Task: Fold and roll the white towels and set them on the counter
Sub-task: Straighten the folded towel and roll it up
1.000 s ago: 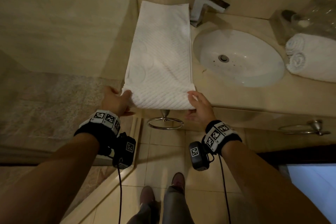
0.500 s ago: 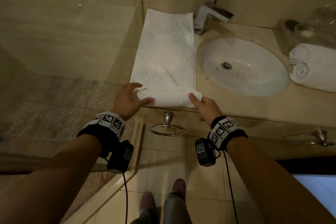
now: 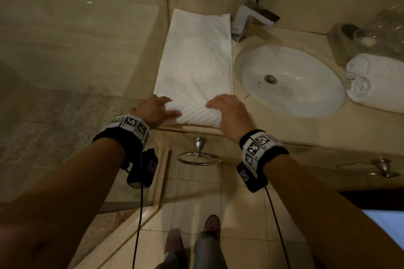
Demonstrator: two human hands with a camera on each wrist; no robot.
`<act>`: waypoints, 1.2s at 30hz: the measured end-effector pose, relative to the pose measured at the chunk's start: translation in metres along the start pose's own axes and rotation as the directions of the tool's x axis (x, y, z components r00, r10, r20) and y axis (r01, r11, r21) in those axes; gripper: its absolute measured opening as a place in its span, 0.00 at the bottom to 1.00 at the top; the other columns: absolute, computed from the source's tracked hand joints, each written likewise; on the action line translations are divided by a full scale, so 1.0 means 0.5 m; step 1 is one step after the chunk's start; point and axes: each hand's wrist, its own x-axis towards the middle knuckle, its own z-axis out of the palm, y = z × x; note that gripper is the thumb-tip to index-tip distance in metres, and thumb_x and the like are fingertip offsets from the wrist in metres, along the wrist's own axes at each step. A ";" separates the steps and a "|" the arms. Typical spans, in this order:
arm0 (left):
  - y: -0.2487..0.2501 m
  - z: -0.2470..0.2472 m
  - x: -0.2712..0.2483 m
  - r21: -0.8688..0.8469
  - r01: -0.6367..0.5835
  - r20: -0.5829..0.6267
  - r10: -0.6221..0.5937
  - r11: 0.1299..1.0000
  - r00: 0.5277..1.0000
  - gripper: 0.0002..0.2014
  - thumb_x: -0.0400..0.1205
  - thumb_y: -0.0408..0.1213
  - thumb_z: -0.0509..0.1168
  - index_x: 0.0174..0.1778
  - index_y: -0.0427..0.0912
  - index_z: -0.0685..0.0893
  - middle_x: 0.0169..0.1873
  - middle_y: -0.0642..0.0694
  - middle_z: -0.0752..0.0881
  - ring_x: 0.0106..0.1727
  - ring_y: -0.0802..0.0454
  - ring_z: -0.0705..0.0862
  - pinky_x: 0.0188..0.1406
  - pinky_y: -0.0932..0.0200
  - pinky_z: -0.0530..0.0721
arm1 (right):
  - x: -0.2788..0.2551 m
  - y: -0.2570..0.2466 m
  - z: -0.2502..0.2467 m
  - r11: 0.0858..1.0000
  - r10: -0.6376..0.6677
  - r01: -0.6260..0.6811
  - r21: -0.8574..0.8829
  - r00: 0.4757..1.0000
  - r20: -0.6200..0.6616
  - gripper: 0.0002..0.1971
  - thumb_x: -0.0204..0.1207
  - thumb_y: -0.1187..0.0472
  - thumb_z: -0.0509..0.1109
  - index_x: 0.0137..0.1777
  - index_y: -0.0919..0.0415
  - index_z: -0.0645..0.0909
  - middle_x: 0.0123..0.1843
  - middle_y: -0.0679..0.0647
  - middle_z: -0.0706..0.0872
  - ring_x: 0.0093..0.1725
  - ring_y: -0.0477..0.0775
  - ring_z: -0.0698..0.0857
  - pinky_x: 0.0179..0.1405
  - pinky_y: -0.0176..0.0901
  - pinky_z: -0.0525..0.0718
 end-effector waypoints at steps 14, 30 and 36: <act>0.015 0.022 0.009 0.212 0.103 -0.211 -0.057 0.972 0.976 0.30 0.77 0.65 0.58 0.70 0.52 0.67 0.71 0.40 0.68 0.72 0.38 0.66 0.68 0.38 0.65 | 0.081 -0.054 0.067 0.863 0.191 -0.013 -0.505 0.933 0.304 0.48 0.58 0.58 0.81 0.76 0.57 0.59 0.70 0.55 0.70 0.68 0.59 0.70 0.69 0.54 0.67; 0.091 0.036 0.110 0.587 -0.155 -0.047 0.225 0.795 0.973 0.31 0.70 0.52 0.69 0.66 0.45 0.69 0.61 0.43 0.74 0.62 0.42 0.72 0.61 0.46 0.69 | 0.181 -0.035 0.024 0.916 0.198 -0.001 -0.400 0.871 0.450 0.40 0.63 0.46 0.73 0.73 0.57 0.61 0.67 0.58 0.69 0.65 0.62 0.73 0.62 0.59 0.73; 0.126 -0.008 0.169 0.455 -0.042 0.026 0.034 0.889 0.999 0.19 0.75 0.49 0.62 0.60 0.48 0.75 0.59 0.47 0.80 0.61 0.46 0.78 0.63 0.48 0.72 | 0.205 -0.030 -0.002 0.864 0.028 0.237 -0.444 0.858 0.513 0.46 0.61 0.51 0.78 0.77 0.61 0.58 0.68 0.58 0.66 0.67 0.61 0.67 0.67 0.60 0.68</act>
